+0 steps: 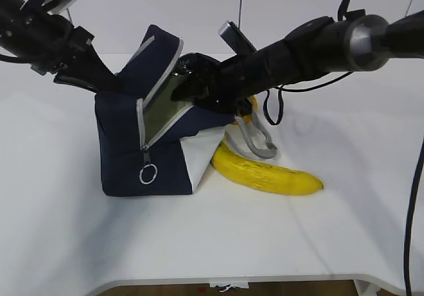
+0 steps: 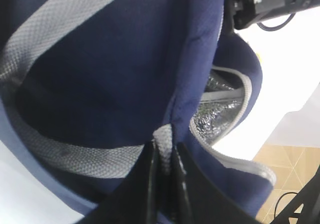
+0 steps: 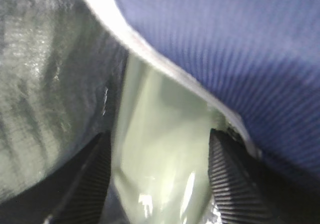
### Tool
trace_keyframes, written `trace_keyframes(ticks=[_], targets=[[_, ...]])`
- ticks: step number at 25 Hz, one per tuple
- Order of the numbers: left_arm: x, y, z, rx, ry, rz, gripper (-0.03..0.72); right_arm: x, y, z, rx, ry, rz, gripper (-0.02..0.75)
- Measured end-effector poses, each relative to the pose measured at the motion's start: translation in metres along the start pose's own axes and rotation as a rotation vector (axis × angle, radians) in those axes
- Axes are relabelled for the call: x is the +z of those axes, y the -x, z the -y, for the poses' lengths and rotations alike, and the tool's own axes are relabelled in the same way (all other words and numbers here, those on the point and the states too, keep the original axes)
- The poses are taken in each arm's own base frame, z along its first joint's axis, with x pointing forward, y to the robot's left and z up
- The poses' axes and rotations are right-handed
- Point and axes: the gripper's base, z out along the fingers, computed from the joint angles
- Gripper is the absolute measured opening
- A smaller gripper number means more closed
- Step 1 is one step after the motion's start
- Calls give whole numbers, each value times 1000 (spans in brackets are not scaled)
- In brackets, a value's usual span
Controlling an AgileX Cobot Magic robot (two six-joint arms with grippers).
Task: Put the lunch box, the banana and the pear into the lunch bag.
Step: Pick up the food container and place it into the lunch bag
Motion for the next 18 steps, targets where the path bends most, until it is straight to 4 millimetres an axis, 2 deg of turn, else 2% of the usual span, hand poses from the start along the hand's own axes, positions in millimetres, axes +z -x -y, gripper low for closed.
trace_keyframes(ticks=[5, 10, 18], targets=[[0, 0, 0, 0, 0, 0, 13, 0, -3, -3, 3, 31, -36, 465], [0, 0, 0, 0, -2, -2, 13, -2, -6, -4, -35, 18, -76, 473], [0, 0, 0, 0, -3, -4, 13, -25, -3, -24, -181, -28, -94, 474]])
